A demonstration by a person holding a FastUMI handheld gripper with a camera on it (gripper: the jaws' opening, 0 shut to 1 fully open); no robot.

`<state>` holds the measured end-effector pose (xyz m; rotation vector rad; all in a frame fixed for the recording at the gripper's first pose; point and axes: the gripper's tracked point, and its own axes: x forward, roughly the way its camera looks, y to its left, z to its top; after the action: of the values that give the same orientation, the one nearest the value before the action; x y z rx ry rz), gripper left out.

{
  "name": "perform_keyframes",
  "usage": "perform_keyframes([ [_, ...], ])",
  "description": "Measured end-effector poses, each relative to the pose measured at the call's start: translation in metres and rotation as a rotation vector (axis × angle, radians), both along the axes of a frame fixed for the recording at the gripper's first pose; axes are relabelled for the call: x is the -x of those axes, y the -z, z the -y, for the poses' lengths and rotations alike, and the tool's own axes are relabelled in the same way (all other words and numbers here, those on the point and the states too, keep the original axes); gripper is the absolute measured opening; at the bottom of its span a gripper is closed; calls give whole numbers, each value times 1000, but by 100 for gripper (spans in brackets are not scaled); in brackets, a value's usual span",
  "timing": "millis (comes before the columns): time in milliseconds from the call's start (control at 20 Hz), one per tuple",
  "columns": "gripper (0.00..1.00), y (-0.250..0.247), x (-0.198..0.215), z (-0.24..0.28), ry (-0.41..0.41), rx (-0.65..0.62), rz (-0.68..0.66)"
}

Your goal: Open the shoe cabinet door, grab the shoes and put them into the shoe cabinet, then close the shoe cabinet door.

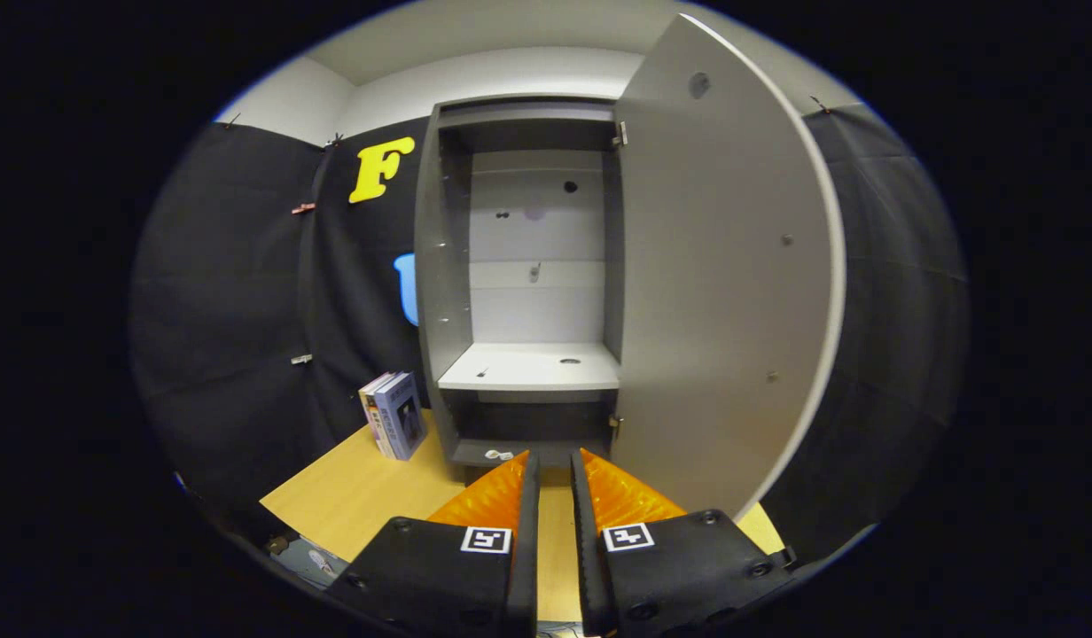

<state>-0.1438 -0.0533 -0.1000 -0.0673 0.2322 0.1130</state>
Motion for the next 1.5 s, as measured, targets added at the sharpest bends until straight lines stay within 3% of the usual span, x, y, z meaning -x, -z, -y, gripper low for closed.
perform_keyframes([
  [450,24,175,-19,-69,-22,-29,-277],
  [800,24,300,-23,-84,-23,-20,-441],
  [1000,23,349,-27,-78,-7,4,-520],
  [1350,22,391,-33,-76,-11,31,-603],
  [1500,22,396,-49,-76,-1,31,-580],
])
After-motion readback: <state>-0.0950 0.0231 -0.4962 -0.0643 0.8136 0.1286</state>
